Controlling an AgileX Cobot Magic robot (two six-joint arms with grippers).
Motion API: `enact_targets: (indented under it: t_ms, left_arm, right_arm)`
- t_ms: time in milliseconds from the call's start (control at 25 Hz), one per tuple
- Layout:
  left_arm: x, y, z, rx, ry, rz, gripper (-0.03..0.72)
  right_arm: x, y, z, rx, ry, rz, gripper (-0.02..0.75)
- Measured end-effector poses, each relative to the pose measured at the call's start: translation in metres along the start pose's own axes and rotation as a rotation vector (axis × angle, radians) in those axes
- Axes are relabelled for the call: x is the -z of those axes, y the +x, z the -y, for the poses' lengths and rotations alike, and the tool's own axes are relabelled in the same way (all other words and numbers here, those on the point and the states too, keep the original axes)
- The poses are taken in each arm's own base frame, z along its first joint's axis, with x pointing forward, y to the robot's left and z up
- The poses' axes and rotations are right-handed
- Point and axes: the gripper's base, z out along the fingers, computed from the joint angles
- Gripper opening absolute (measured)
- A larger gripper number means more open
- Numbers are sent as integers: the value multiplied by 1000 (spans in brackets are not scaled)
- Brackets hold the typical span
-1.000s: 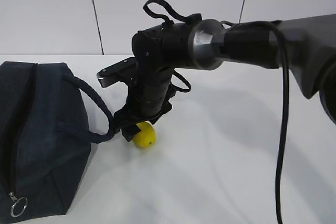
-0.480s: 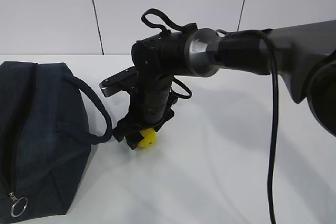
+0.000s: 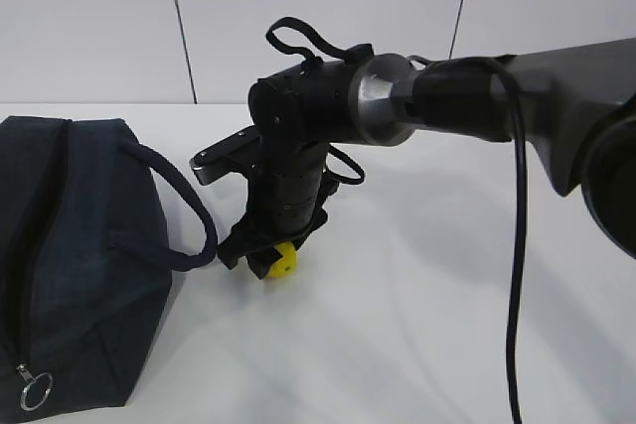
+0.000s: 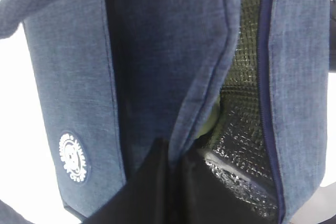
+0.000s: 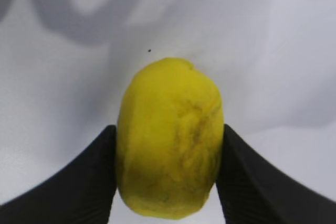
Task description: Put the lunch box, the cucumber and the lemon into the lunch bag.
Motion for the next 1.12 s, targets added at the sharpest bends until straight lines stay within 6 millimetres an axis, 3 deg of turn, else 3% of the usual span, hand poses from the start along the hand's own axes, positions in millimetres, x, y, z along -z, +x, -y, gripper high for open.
enact_targets:
  t_ms: [320, 520, 760, 880, 1120]
  left_arm:
    - [0, 0, 0, 0, 0, 0, 7]
    - [0, 1, -1, -9, -12, -9, 7]
    - [0, 1, -2, -12, -18, -14, 7]
    - [0, 1, -2, -13, -20, -15, 7]
    - [0, 2, -2, -16, -24, -17, 7]
  right_arm:
    - [6, 1, 0, 1, -5, -57, 360]
    - [27, -3, -1, 3, -13, -135, 360]
    - [52, -15, -2, -2, -27, -78, 360]
    - [76, -17, -5, -12, -54, -33, 359]
    - [146, -17, -15, -35, -143, 112, 358]
